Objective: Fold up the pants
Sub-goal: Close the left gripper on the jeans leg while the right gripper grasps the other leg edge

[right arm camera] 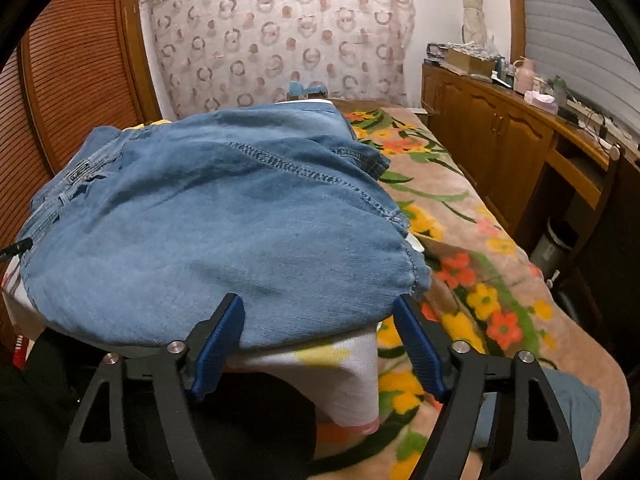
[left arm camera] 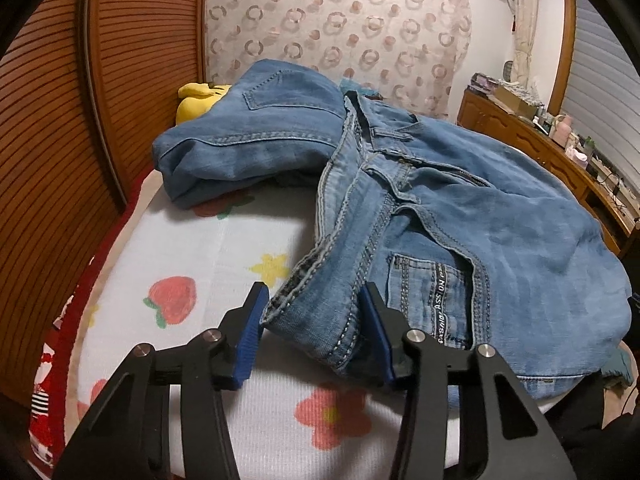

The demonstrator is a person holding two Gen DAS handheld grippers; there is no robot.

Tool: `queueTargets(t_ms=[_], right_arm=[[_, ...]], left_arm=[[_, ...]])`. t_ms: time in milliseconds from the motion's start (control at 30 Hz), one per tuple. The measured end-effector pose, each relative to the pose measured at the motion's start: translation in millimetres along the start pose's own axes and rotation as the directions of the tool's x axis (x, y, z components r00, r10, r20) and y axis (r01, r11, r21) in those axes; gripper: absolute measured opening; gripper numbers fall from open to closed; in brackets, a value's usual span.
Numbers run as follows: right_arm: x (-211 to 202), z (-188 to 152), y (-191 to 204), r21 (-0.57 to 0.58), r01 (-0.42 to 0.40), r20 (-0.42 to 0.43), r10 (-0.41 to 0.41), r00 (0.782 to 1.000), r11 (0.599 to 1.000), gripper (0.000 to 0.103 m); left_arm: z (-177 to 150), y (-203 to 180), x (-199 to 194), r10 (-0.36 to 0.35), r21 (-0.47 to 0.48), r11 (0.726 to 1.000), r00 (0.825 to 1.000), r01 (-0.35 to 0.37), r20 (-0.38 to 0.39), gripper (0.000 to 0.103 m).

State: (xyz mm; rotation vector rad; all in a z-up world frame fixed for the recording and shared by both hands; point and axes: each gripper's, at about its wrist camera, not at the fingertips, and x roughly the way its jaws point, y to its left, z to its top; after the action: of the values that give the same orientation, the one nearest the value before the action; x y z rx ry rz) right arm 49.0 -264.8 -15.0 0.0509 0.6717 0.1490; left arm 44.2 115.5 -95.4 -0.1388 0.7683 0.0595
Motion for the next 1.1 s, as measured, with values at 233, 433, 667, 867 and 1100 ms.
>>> queueTargets(t_ms=[233,433,667,867,1100], right_arm=[[1.5,2.8,-1.1,-0.069,0.024,0.007,-0.023,1.0,0.997,0.019],[1.4,5.1,-0.4,-0.088,0.036,0.007,-0.036,0.999,0.995,0.003],[-14.3,16.2,-3.2,-0.081,0.036,0.076,-0.03,0.997,0.996,0.002],[-23.9,24.0,-5.0,-0.093,0.042,0.13,-0.029,0.991,0.995,0.001],[-38.4,39.8,-12.2,-0.074,0.022,0.23,-0.005,0.973,0.997,0.001]], left_arm=[[2.0,1.6,-1.5,-0.02,-0.009,1.0,1.0,0.02,-0.015,0.047],[4.1,-2.8,-10.6,-0.057,0.013,0.998,0.998,0.057,-0.004,0.03],[12.9,-17.4,-44.2,-0.109,0.052,0.993,0.993,0.106,0.05,0.018],[26.4,-26.8,-85.6,-0.151,0.074,0.987,0.979,0.141,0.14,0.016],[39.1,-29.5,-116.8,-0.177,0.096,0.982,0.962,0.16,0.208,0.016]])
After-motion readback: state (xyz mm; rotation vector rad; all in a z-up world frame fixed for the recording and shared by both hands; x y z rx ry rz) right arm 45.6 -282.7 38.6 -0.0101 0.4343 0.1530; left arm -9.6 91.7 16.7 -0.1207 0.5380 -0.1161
